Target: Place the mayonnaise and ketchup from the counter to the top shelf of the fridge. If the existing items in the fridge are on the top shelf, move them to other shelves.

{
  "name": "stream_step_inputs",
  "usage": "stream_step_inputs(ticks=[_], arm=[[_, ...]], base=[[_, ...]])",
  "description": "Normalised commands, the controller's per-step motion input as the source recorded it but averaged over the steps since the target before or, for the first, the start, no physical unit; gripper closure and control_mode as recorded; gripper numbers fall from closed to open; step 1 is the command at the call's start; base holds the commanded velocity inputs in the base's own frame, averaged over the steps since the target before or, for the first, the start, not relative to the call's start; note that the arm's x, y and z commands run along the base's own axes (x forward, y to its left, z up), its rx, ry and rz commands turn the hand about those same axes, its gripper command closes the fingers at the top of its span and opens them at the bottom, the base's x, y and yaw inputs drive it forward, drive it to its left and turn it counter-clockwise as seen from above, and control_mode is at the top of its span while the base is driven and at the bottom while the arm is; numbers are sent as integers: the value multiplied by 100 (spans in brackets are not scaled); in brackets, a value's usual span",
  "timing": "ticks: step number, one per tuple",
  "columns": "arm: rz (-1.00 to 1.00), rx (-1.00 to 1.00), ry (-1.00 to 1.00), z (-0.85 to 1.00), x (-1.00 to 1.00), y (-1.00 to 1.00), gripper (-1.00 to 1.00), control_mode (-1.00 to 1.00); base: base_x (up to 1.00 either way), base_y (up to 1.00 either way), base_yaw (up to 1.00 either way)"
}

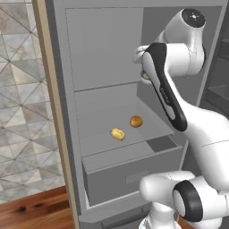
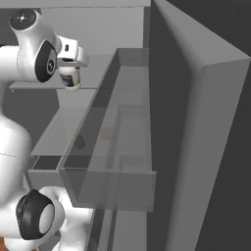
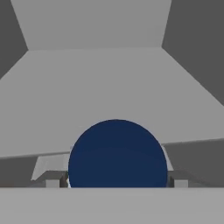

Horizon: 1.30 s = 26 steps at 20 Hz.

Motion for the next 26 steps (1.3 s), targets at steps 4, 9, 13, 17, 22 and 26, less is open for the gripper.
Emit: stream_step_inputs(ticks=[4, 9, 13, 17, 22, 26], arm=[[0, 0, 0, -19, 100, 0, 100, -100], [0, 0, 0, -12, 100, 1, 100, -100], [0, 0, 0, -16, 100, 2, 100, -100], [0, 0, 0, -44, 96, 4, 100, -100], [0, -5, -1, -51, 65, 2, -100, -100], [0, 0, -3, -10, 24, 0, -100, -100]], base=[[0, 0, 0], [0, 0, 0], [0, 0, 0], [0, 0, 0], [0, 0, 0], [0, 0, 0]])
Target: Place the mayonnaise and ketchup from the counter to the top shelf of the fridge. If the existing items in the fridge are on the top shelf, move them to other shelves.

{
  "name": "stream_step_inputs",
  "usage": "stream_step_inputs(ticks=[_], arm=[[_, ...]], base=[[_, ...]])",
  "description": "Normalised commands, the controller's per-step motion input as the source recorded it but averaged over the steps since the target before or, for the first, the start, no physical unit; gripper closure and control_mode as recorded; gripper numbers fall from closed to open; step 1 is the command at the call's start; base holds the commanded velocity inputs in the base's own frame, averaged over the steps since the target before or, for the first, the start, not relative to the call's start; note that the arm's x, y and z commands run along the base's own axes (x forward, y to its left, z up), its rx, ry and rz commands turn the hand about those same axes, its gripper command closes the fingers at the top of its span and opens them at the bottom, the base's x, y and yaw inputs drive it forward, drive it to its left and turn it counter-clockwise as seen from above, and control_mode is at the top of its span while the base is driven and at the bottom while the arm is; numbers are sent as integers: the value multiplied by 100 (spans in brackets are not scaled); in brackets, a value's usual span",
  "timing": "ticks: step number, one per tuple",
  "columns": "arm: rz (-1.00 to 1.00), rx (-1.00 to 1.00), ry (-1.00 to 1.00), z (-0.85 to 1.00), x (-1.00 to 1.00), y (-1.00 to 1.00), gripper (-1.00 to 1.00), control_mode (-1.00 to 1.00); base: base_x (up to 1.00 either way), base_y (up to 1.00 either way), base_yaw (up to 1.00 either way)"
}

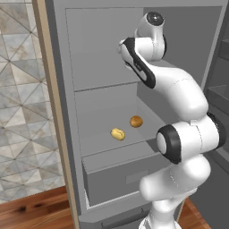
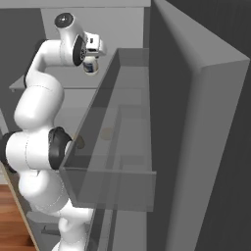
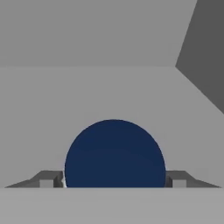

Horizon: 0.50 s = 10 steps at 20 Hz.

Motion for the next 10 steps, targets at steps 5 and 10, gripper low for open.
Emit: stream_step_inputs(ticks=[5, 10], arm=[[0, 0, 0, 0, 29, 0, -100, -100], [0, 0, -9, 0, 29, 0, -100, -100]], base=[[0, 0, 0], [0, 0, 0]])
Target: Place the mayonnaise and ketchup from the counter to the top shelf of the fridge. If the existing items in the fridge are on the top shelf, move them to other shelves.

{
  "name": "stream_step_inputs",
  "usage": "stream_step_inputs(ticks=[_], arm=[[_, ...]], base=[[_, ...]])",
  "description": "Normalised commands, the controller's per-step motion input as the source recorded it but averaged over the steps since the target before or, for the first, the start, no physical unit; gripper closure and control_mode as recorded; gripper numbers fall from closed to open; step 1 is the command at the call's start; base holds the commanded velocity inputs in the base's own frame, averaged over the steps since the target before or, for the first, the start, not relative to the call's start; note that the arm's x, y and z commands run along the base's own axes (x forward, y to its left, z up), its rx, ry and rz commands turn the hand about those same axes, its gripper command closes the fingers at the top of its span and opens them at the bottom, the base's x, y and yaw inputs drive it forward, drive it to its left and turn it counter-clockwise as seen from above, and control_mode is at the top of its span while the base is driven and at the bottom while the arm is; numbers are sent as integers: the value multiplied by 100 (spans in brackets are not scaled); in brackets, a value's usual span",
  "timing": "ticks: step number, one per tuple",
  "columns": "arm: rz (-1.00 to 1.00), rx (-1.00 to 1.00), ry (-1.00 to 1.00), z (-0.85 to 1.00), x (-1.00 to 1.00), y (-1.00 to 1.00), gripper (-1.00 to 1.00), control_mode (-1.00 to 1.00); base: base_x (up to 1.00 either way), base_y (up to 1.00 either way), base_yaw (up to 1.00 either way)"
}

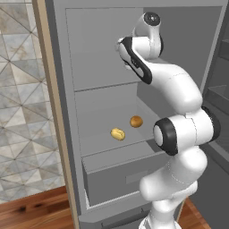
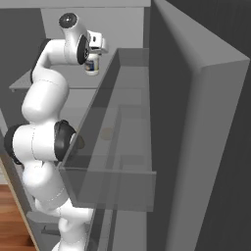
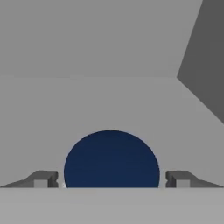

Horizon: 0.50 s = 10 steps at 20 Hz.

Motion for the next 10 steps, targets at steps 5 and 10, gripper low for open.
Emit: stream_step_inputs(ticks=[5, 10], arm=[[0, 0, -21, 0, -27, 0, -100, -100], [0, 0, -39, -3, -100, 0, -100, -100]], base=[[0, 0, 0], [0, 0, 0]])
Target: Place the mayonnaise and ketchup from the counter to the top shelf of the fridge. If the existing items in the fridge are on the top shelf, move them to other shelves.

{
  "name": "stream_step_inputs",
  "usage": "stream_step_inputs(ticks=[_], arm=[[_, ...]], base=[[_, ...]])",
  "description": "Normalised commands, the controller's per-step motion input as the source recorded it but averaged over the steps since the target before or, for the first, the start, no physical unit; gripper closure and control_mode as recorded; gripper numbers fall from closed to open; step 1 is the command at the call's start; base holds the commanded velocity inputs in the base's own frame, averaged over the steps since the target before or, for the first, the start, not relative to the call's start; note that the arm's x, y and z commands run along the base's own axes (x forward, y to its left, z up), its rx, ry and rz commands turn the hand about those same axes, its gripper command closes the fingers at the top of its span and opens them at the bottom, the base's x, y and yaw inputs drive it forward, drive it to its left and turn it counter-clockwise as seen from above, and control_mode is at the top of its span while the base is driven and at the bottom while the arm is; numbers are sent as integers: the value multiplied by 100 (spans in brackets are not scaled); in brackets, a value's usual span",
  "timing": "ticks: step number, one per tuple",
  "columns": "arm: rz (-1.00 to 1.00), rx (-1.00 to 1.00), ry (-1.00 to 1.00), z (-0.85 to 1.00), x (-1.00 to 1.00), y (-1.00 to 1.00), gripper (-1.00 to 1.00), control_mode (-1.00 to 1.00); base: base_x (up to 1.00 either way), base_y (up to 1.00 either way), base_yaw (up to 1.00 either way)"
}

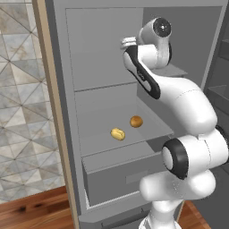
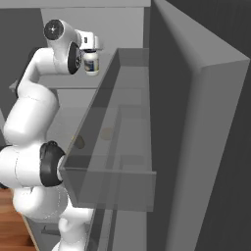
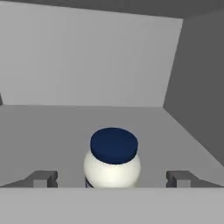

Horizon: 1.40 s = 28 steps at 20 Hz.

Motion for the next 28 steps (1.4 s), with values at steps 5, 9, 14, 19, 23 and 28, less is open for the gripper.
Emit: stream_step_inputs(ticks=[5, 9, 14, 19, 23, 28], arm=[[0, 0, -35, 14, -100, 6, -100, -100], [0, 0, -7, 40, -100, 6, -100, -100], [0, 0, 0, 33, -100, 0, -100, -100], [0, 0, 13, 8, -100, 0, -100, -100], [0, 0, 28, 0, -100, 0, -100, -100], [0, 0, 31, -30, -100, 0, -100, -100]], base=[[0, 0, 0], [0, 0, 0], [0, 0, 0], [0, 0, 0], [0, 0, 0], [0, 0, 0]])
